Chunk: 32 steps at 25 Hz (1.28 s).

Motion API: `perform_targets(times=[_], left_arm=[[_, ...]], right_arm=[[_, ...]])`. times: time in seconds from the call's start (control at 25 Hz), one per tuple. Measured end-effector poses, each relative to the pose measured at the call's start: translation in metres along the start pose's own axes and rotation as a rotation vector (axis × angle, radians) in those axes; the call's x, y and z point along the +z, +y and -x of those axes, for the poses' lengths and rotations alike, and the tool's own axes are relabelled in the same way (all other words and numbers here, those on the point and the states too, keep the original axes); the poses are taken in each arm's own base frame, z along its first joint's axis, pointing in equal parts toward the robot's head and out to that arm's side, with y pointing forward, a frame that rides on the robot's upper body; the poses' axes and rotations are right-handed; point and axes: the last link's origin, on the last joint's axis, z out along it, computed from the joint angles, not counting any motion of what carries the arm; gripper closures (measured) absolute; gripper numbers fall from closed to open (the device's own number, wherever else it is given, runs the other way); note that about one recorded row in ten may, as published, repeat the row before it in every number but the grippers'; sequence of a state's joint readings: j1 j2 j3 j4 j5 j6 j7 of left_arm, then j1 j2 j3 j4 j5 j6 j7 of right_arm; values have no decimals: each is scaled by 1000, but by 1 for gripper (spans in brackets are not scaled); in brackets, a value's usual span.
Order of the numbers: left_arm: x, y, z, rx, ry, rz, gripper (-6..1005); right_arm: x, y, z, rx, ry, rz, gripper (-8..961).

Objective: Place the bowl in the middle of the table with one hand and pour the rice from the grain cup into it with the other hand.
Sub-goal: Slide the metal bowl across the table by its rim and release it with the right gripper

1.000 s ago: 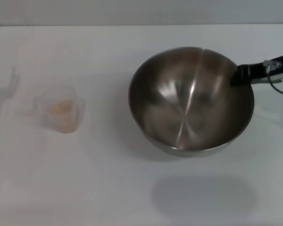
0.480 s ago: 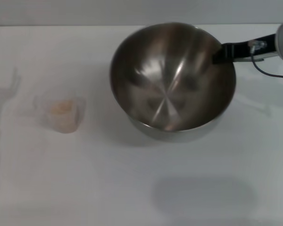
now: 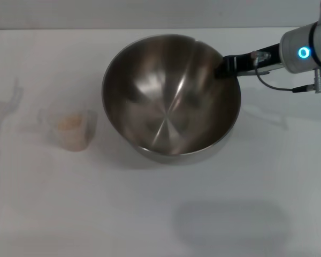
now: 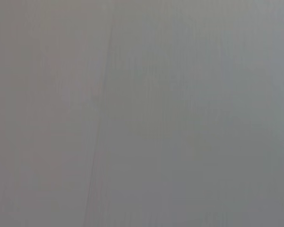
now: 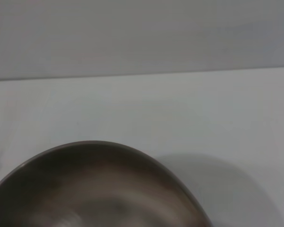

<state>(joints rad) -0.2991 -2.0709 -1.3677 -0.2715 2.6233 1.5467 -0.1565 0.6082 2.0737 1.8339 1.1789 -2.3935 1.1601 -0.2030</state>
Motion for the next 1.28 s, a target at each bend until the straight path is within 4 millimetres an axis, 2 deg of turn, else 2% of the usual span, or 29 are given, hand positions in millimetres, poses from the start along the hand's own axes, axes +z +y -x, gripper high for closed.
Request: perform_targets(times=[0.2,0.6,1.2,1.28], left_arm=[[-1,1,-1,0,5,3,155],[-2,0,-1,1,8,3,154],[-7,-1,-4,4,21,1,155],[-7,-1,-5,4,23,1,155]], right_arm=[[8,-2,-3,13,32,-3,906],[6,-13,-10,40,61,-47,907],[8,-17,-16,49,84,-53,914],[8,-17,-17,50,87,-52,891]])
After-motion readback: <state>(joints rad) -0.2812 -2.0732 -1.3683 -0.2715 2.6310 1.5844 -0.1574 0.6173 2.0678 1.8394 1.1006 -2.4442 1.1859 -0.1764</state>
